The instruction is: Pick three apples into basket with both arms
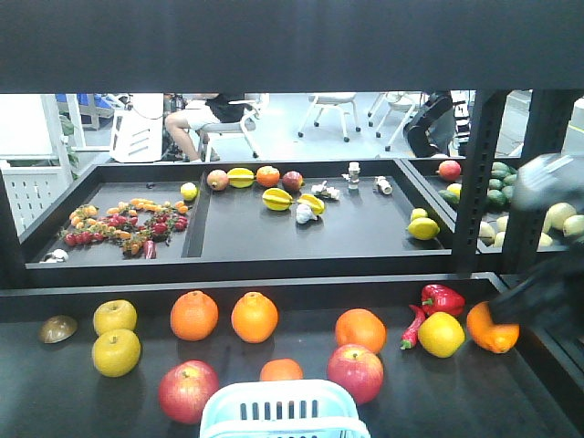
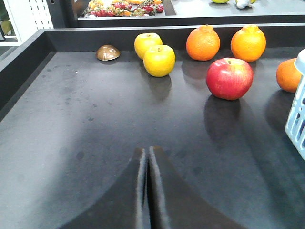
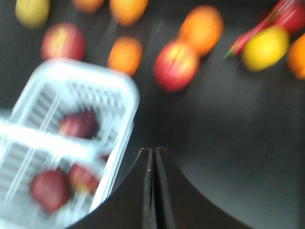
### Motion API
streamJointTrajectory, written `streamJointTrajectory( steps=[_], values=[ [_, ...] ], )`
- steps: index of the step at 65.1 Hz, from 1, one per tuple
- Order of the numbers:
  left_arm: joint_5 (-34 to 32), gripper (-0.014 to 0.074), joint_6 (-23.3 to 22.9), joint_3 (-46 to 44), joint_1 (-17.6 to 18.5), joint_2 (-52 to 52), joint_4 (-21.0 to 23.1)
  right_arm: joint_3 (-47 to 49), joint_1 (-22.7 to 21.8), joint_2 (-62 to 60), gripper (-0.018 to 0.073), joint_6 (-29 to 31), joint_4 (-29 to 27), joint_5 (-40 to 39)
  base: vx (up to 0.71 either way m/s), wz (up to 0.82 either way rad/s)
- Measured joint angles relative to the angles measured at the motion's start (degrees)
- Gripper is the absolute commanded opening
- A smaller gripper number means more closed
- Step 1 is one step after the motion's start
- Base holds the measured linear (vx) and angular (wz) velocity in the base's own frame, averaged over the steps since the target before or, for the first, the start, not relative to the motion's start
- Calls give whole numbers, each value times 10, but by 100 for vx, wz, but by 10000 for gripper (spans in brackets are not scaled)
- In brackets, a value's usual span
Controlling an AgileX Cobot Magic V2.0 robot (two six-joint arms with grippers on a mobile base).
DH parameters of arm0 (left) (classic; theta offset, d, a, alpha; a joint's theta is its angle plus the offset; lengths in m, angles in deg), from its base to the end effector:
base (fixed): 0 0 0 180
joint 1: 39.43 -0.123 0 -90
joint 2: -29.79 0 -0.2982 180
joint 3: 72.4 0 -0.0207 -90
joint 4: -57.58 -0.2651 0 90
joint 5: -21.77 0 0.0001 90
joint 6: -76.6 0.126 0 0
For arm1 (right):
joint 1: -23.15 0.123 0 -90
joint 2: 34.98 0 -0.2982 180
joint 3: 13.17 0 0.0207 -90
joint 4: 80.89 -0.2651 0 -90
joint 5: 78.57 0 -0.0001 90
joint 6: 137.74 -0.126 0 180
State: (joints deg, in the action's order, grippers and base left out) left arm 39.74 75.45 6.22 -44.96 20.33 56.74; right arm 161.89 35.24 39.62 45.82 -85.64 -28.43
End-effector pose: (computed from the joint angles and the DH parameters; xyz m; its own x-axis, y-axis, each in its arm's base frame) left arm 0.0907 0.0094 0.1667 -0.2745 -0.0327 -0.9610 -0.1024 0.9947 -0.0046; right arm 0.2668 0.0654 0.3988 -0.6207 -0.1421 -0.7710 -0.2625 0.9644 0.0336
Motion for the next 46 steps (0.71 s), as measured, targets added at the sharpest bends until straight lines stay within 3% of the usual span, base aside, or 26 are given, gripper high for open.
streamJointTrajectory(
  steps=[11,17,32,46],
  values=[
    [0,-8,0,0,0,0,0,0,-126,-90,-1,15,-9,-52,0,0],
    [0,-8,0,0,0,0,0,-19,-160,-143,-1,35,-9,-103,0,0],
    [0,-8,0,0,0,0,0,-209,-167,-301,-1,50,-16,-298,0,0],
    [0,-8,0,0,0,0,0,-419,-167,-440,-1,50,-18,-382,0,0]
  ],
)
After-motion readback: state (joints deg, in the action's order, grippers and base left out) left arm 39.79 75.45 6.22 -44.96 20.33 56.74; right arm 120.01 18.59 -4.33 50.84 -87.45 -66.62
